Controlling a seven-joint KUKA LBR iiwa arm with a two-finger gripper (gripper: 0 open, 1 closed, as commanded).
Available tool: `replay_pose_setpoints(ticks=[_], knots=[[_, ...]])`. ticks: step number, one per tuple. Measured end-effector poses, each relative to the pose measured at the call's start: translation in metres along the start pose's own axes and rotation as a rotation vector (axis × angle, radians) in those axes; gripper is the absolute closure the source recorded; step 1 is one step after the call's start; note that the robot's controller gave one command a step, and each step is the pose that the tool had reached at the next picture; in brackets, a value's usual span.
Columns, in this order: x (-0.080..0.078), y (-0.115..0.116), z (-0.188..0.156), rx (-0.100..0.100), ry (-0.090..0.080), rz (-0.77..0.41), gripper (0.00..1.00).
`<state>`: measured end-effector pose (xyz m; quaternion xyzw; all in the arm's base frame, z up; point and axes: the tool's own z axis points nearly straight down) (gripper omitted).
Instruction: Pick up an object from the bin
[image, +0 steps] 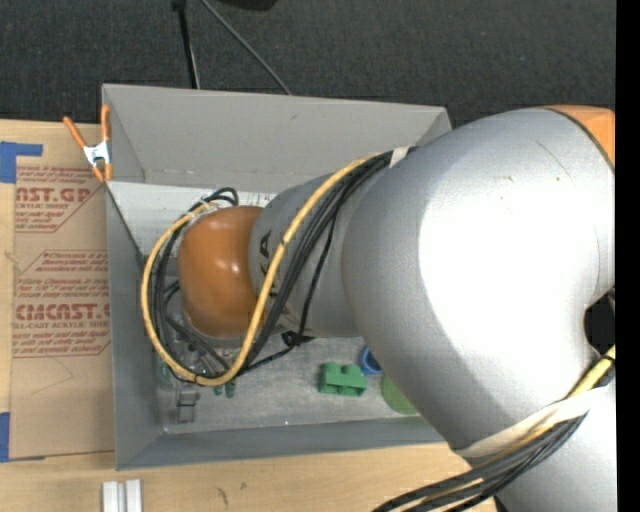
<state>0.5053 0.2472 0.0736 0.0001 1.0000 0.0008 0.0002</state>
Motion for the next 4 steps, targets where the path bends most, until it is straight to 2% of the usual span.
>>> replay_pose_setpoints(ticks=[1,2,3,4], knots=[[0.000,0.000,0.000,0.000,0.000,0.000,0.00],[-0.009,-0.049,-0.087,0.000,-0.008,0.091,0.00],[-0.026,-0.004,0.001,0.001,-0.001,-0.238,0.00],[-0.028,-0.004,-0.003,-0.001,-0.004,-0.237,1.00]])
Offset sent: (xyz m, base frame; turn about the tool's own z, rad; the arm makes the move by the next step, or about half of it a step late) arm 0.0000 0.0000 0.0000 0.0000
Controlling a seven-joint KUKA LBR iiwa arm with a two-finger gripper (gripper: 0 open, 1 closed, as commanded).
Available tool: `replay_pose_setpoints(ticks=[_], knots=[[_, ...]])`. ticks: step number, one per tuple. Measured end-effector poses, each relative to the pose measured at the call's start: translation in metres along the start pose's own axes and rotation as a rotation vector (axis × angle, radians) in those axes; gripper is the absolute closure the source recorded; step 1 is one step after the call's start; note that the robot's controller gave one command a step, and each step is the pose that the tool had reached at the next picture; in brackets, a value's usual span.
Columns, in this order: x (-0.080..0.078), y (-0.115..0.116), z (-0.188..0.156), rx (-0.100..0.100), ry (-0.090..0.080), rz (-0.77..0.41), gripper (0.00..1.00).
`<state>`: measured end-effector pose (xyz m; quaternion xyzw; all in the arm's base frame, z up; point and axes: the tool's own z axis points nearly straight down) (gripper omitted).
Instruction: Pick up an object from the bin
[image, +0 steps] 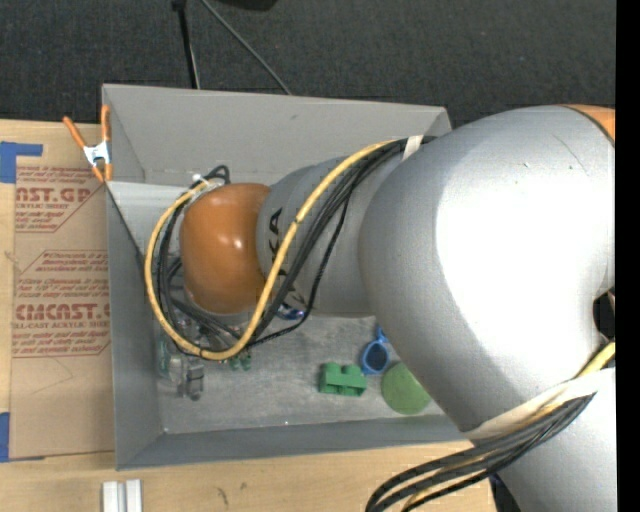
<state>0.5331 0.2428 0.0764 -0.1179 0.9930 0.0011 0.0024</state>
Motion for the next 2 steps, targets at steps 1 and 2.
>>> replay_pose_setpoints(ticks=[1,2], knots=[[-0.006,0.002,-0.080,0.000,-0.004,-0.024,1.00],[-0.027,-0.010,-0.143,0.001,-0.005,-0.010,1.00]])
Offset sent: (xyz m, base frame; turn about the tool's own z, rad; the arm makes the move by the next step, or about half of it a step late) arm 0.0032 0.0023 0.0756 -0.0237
